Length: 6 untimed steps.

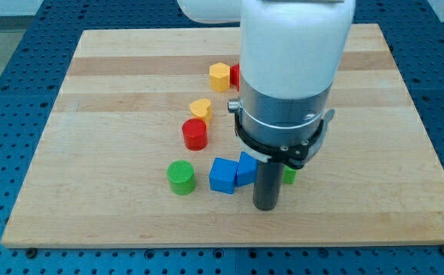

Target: Slightly push the blue cube to the right side of the green circle

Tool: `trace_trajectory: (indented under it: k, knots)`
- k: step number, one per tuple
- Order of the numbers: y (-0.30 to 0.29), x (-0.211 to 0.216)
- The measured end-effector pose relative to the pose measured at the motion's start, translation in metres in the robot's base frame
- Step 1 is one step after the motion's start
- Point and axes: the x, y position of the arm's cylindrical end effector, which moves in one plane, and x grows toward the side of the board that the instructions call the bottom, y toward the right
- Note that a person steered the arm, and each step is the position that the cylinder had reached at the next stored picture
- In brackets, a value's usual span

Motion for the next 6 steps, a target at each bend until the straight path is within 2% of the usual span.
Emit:
trace_trajectory:
  k: [6]
  knots:
    - [-0.039,-0.006]
